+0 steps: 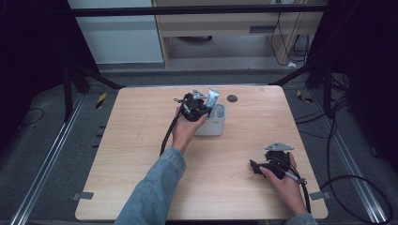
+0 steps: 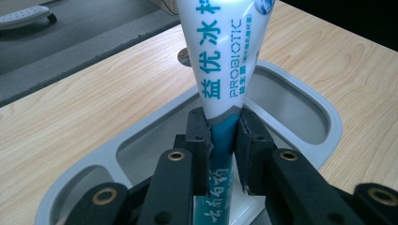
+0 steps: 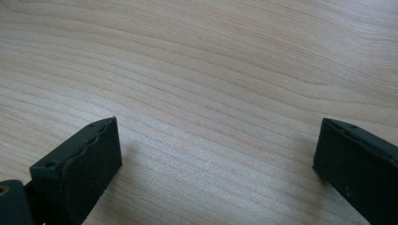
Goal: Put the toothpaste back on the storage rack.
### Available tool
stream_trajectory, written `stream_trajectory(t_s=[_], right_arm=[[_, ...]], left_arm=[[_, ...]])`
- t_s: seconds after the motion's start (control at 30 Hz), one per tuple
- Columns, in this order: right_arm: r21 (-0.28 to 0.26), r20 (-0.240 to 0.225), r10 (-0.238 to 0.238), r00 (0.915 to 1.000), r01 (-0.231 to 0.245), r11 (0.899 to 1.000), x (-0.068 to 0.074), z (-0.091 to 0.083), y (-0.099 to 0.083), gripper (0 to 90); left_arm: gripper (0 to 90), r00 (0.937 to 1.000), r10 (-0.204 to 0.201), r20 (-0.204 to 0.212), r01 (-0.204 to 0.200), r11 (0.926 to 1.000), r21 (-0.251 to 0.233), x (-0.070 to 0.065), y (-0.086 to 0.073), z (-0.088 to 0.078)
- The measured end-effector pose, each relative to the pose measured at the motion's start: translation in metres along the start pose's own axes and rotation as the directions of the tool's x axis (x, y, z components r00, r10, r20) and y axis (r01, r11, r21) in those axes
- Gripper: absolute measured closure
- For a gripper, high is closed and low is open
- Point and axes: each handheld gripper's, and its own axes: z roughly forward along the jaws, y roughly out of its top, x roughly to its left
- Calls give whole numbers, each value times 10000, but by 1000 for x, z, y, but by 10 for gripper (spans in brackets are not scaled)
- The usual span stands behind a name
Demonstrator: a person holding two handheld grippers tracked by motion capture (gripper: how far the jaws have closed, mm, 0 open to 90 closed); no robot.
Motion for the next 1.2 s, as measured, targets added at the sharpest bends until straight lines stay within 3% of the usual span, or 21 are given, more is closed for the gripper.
stream_trajectory(t_s=[0.57,1.2], right_arm=[[-1,0,1,10000,-1,10000,0,0,0,15],[-6,-4,13,10000,-13,10000,0,0,0,15]], left_arm=[[745,9996,-274,64,274,9996,-105,1,3,3],[701,9997,-212,139,214,9997,-128,0,1,-2]])
